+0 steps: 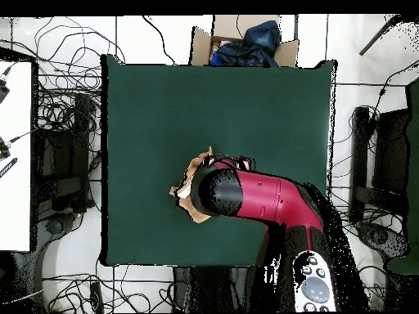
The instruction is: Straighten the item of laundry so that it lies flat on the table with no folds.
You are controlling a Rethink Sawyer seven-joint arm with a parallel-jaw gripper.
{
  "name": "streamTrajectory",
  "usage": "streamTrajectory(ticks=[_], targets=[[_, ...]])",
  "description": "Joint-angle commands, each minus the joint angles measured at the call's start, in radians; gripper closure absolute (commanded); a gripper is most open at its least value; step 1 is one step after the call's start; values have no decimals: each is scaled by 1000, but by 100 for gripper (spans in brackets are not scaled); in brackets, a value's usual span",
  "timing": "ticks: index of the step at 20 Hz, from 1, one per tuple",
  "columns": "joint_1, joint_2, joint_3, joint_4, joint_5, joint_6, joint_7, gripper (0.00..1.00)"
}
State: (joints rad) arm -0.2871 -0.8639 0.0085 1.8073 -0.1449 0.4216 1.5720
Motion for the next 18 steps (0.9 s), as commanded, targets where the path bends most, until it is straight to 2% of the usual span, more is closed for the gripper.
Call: streamTrajectory(ticks=[1,10,13,18], targets=[[11,87,94,-72,9,-39,106,0],[74,178,50,-205,37,6,170,0],[94,214,41,-260,78,37,212,0],[108,242,33,-284,125,19,240,0]])
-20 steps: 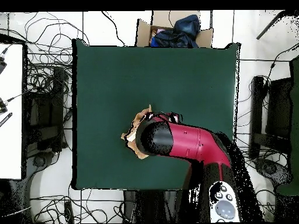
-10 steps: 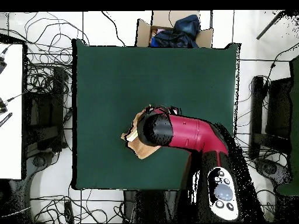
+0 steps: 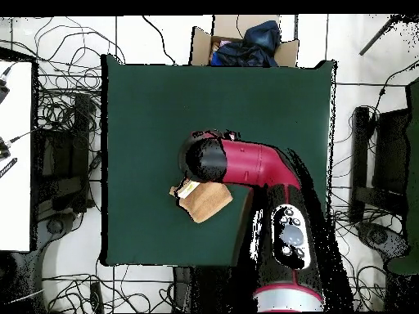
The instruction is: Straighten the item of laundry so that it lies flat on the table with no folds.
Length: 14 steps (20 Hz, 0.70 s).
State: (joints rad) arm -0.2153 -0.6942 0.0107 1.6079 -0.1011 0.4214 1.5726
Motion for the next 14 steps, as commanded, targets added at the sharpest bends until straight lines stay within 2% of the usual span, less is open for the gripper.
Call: streamTrajectory(ticks=[1,8,14], targets=[[38,72,28,-81,93,15,248,0],[50,47,11,-40,141,-3,257,0],[68,49,-29,-3,118,3,228,0]])
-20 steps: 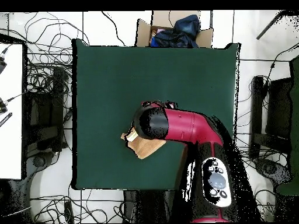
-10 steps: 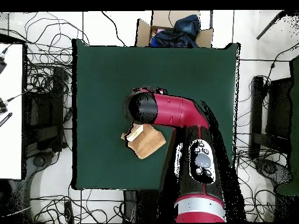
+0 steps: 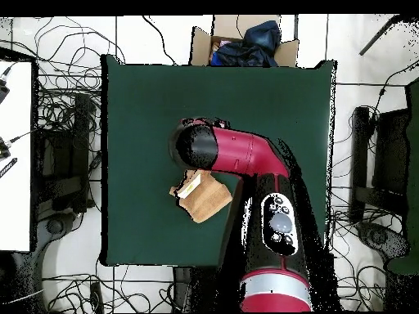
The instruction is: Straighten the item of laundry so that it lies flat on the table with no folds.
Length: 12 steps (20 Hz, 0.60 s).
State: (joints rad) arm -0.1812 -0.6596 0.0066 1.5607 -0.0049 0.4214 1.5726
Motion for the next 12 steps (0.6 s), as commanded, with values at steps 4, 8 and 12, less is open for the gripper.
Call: streamTrajectory(ticks=[4,8,12], targets=[[44,32,-49,55,2,-14,220,0],[47,46,-57,73,-7,-48,218,0],[46,59,-60,92,-14,-76,221,0]])
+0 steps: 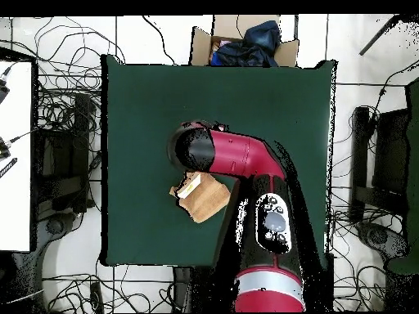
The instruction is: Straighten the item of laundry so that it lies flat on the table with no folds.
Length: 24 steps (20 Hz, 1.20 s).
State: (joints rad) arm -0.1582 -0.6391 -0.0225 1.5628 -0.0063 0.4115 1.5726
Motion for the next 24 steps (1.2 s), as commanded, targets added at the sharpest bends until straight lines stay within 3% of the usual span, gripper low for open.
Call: streamTrajectory(ticks=[1,12,24], targets=[[26,44,-36,90,-16,-72,221,0],[36,99,-58,116,-47,-121,175,0],[37,166,-65,135,-19,-130,186,0]])
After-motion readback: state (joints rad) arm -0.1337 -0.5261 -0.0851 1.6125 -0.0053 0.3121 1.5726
